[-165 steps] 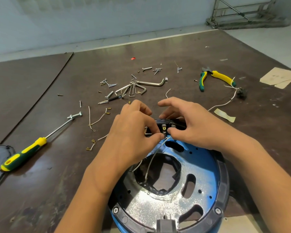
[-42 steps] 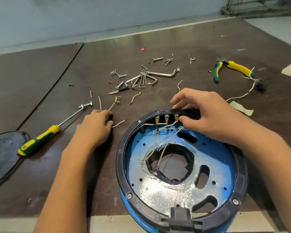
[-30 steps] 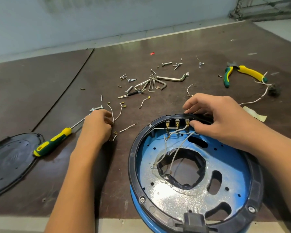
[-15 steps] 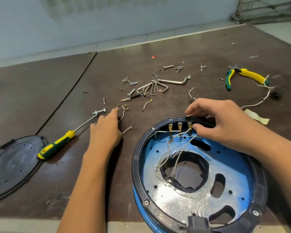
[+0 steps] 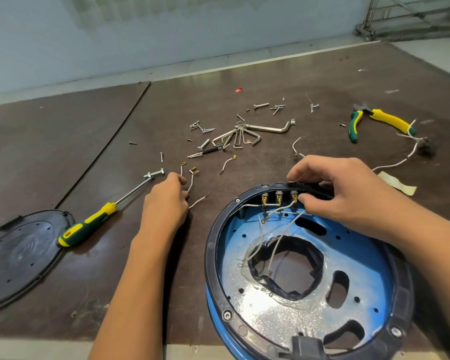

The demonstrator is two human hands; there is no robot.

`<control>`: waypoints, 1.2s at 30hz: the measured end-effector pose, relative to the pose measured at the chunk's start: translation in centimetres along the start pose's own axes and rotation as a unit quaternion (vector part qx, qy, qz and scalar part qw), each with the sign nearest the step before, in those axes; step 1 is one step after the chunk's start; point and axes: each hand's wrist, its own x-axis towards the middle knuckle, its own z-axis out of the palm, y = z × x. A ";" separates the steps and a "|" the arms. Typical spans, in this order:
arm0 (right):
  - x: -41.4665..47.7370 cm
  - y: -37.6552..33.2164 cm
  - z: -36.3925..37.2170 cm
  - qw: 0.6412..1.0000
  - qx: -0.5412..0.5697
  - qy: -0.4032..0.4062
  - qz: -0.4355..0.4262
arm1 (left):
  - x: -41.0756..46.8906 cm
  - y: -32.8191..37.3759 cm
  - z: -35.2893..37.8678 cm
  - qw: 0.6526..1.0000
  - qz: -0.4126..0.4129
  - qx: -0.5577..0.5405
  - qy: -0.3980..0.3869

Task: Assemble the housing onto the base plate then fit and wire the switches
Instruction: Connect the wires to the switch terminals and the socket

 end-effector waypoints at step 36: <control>0.1 -3.6 0.4 0.980 0.179 0.065 -0.060 | -8.1 9.1 -9.9 0.916 0.234 -0.281 -0.165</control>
